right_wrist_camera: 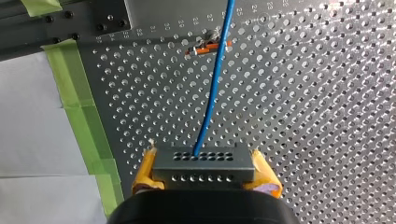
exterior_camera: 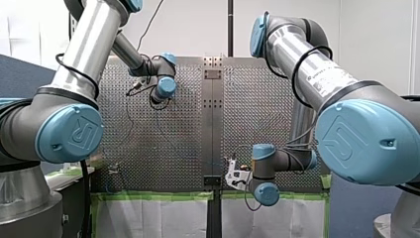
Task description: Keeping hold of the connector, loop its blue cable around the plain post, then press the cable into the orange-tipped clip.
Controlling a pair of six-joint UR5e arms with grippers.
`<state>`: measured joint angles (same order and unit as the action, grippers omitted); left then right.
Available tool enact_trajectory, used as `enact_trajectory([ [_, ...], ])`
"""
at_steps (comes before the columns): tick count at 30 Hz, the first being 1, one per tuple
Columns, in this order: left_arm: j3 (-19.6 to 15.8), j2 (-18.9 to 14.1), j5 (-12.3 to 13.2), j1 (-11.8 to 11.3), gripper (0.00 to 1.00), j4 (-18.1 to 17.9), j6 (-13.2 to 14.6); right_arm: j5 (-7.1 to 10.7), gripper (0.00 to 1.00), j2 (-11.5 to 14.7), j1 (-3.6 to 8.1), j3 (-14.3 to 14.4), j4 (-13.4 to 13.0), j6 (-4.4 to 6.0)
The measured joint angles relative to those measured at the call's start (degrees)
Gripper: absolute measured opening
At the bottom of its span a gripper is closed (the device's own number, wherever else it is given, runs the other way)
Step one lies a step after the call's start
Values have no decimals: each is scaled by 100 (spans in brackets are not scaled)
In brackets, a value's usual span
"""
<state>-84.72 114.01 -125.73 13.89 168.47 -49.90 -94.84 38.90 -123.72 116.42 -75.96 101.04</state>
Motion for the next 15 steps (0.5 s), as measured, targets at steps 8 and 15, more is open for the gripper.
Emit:
enact_trajectory([
  [8,-9,-1,7,26,100,53,-82,0,0,-1,-1,0,1,-3],
  [15,-179,0,8,46,100,-77,-50,0,0,-4,-1,0,15,-3],
])
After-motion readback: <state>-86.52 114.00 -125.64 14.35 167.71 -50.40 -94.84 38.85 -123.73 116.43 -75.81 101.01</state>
